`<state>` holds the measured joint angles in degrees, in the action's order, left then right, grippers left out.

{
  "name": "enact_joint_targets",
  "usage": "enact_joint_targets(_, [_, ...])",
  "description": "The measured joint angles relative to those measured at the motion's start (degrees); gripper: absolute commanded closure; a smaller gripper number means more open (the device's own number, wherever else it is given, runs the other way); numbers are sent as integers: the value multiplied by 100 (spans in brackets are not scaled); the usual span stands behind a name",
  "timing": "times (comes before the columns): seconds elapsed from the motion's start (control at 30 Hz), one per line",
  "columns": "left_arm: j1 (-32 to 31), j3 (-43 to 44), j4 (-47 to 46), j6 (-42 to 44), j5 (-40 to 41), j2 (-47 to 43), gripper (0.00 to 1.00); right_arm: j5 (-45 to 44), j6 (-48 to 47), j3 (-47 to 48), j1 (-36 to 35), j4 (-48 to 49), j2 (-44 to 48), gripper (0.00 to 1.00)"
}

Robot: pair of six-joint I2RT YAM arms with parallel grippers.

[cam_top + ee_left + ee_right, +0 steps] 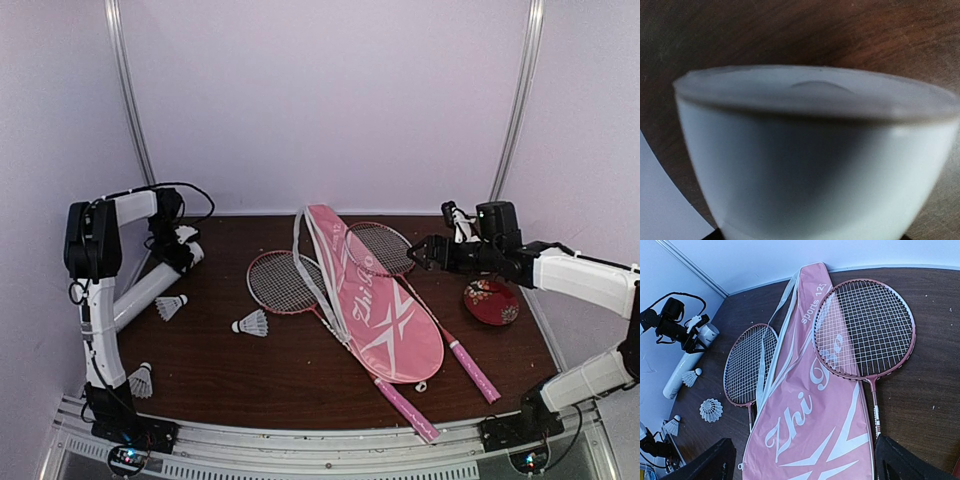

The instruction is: Pack up the badminton gear

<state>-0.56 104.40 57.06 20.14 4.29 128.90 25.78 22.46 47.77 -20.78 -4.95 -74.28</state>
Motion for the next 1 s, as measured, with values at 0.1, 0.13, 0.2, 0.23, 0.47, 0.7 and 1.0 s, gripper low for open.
enact_joint_targets(0.1, [9,144,35,-24,-66,0,39,4,0,37,0,7,0,0])
enact_joint_targets(0.13, [9,199,48,-33,-70,-2,39,13,2,59,0,13,0,0])
enact_joint_targets(0.2, [9,225,46,-57,-70,-50,39,39,2,70,0,42,0,0])
enact_joint_targets(0.23, [9,225,72,-63,-70,-103,40,44,4,72,-2,52,0,0])
enact_joint_targets(0.47, [-118,831,420,-164,125,-717,40,129,50,72,-39,153,42,0])
enact_joint_targets(0.7, [-719,2551,769,-452,2,-1392,40,131,76,72,-173,271,503,0])
enact_joint_targets(1.0, [-2601,1019,-223,-105,-748,-3440,40,105,46,-22,-262,297,1276,0])
